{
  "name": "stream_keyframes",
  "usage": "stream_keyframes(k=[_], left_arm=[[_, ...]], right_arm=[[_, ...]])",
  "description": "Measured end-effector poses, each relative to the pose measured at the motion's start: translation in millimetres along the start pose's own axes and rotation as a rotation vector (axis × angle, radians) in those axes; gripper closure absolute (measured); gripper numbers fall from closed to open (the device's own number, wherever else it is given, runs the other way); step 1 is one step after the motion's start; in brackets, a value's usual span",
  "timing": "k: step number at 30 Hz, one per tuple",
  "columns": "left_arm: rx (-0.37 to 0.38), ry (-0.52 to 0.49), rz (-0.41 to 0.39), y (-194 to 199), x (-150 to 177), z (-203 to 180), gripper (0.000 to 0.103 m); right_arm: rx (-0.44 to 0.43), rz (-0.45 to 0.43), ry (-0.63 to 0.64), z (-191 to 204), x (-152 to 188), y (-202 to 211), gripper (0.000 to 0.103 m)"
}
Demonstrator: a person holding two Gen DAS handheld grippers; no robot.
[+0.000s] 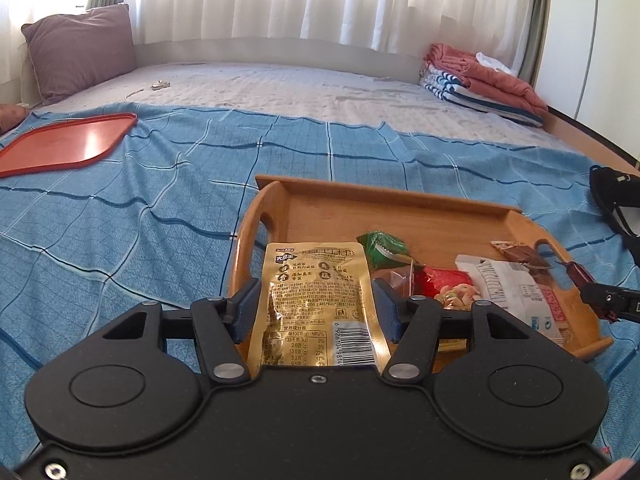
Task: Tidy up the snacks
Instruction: 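Carry the gold pouch and red bar over the wooden tray with both tools, then open both tools to release the gold pouch and red bar on the tray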
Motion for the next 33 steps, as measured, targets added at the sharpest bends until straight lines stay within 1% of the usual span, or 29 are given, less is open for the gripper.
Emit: stream_keyframes(k=[3, 12, 21, 28, 30, 32, 33], left_arm=[[-0.006, -0.018, 0.003, -9.1, 2.9, -0.2, 0.046], [-0.015, -0.017, 0.012, -30.4, 7.4, 1.2, 0.046], [-0.006, -0.019, 0.017, -41.3, 14.3, -2.5, 0.046], [-0.012, -0.019, 0.015, -44.3, 16.8, -5.7, 0.044], [-0.008, -0.017, 0.018, -43.7, 16.9, -6.0, 0.043], [-0.004, -0.012, 0.019, -41.3, 16.2, -4.8, 0.041], [-0.002, -0.012, 0.012, -38.9, 15.6, -4.5, 0.038]], right_arm=[[0.006, 0.01, 0.014, 3.4, 4.4, -11.4, 0.074], [0.017, 0.038, 0.023, 7.1, 12.3, -35.8, 0.074], [0.016, 0.054, 0.027, 10.3, 16.9, -46.8, 0.073], [0.01, 0.048, 0.025, 10.6, 17.0, -48.1, 0.073], [0.002, 0.046, 0.018, 10.5, 16.7, -47.2, 0.069], [0.0, 0.04, 0.01, 9.7, 15.5, -44.3, 0.069], [-0.001, 0.037, 0.007, 9.3, 14.9, -42.6, 0.062]])
Point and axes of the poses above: each gripper's, at about its wrist camera, not at the fingertips, and y roughly against the way its jaws point, z to its left, x to its underside, the point moved 4 cm from there along -y, roughly the way its jaws point, and after that the axes turned 12 degrees about -z, right-handed, at the moved point
